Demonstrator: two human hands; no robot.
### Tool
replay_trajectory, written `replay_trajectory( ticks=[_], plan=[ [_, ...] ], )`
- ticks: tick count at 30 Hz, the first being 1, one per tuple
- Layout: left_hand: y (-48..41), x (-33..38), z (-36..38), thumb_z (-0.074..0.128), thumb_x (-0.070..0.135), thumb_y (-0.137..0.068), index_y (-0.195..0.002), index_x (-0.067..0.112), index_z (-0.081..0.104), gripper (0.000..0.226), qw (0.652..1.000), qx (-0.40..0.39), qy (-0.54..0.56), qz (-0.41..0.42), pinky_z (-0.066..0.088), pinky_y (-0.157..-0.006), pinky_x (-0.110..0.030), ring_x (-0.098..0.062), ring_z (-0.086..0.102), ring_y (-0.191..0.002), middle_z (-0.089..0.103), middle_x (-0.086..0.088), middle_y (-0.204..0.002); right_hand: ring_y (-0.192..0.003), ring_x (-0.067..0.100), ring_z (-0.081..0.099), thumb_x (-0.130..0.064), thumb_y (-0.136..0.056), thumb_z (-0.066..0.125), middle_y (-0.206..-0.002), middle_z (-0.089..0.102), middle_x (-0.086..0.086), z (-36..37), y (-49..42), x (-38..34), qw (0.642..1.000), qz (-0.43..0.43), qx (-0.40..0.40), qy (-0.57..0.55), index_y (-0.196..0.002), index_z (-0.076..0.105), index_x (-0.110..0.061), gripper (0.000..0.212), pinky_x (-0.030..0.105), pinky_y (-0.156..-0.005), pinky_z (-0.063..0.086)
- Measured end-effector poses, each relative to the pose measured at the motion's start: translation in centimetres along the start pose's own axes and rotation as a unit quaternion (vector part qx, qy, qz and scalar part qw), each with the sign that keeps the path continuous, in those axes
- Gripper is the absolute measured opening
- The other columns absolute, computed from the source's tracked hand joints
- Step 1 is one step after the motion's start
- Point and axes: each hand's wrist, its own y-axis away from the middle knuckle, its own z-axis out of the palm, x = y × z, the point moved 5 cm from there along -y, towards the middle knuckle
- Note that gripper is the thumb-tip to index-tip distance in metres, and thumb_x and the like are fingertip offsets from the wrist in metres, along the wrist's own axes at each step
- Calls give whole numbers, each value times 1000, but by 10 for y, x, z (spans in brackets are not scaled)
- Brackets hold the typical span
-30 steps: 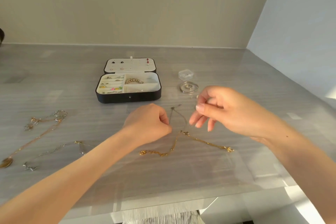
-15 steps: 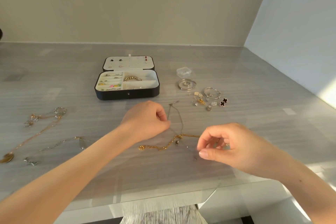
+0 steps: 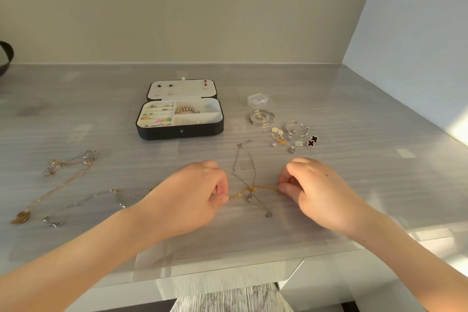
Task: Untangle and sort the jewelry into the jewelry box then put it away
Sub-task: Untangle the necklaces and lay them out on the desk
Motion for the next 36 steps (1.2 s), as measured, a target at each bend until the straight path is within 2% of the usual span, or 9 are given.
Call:
replay_trajectory(
  ticks=[4,8,12,15,22,25,28,31,36],
  plan=[
    [5,-5,-1,44,28,-96,-92,26,53,10,998,-23,-58,20,28,-74,-14,-4,41,-87,41,15,-91,-97,17,49,-20,-95,50,-90,48,-7,1,0,5,1000,7,6,0,-95,59,-13,12,22,-79,32],
    [9,-14,-6,45,26,-96,-80,28,43,16,999,-28,-35,-18,35,-73,-18,-5,46,-82,46,14,-85,-83,13,43,-18,-94,51,-79,46,-11,-5,0,9,999,19,32,-22,-92,59,-12,9,20,-69,25],
    [11,-18,-13,45,24,-95,-74,30,39,23,999,-21,-6,-36,37,-70,-18,-4,48,-77,52,12,-81,-79,12,40,-19,-94,52,-73,40,-16,-4,-1,9,999,8,34,-27,-89,56,-14,8,20,-66,22],
    [11,-18,-15,45,24,-95,-75,30,39,22,999,-19,-3,-43,37,-70,-17,-4,49,-77,54,12,-81,-80,11,40,-19,-93,53,-76,44,-13,-3,-3,10,999,5,38,-31,-91,58,-12,9,19,-67,23],
    [8,-23,-16,44,18,-96,-79,26,45,19,996,-30,46,-72,44,-72,-22,-6,56,-79,62,10,-83,-74,10,39,-19,-94,52,-70,39,-19,-2,-5,12,998,1,47,-49,-91,57,-12,9,18,-63,26],
    [6,-25,-17,43,16,-96,-78,24,45,20,993,-30,77,-79,46,-73,-23,-8,56,-77,63,10,-80,-66,2,43,-17,-94,51,-71,47,-16,-3,-6,15,996,7,41,-82,-85,52,-17,9,11,-62,33],
    [2,-26,-16,43,14,-96,-77,22,44,21,992,-31,91,-80,42,-67,-16,-7,54,-75,64,10,-79,-69,7,43,-17,-94,51,-72,47,-16,-3,-8,16,996,5,46,-77,-85,52,-17,9,15,-61,33],
    [-4,-29,-15,42,12,-96,-77,21,42,21,992,-28,92,-85,41,-68,-21,-12,54,-73,63,7,-76,-79,14,43,-19,-95,51,-75,44,-12,-2,-14,14,998,6,57,-38,-93,57,-11,10,22,-63,25],
    [-11,-32,-16,40,11,-97,-77,20,40,22,994,-23,63,-87,36,-60,-17,-8,45,-64,56,6,-70,-95,23,52,-19,-95,49,-95,59,1,0,-23,12,998,7,57,-5,-99,58,-10,13,25,-68,25]
  ],
)
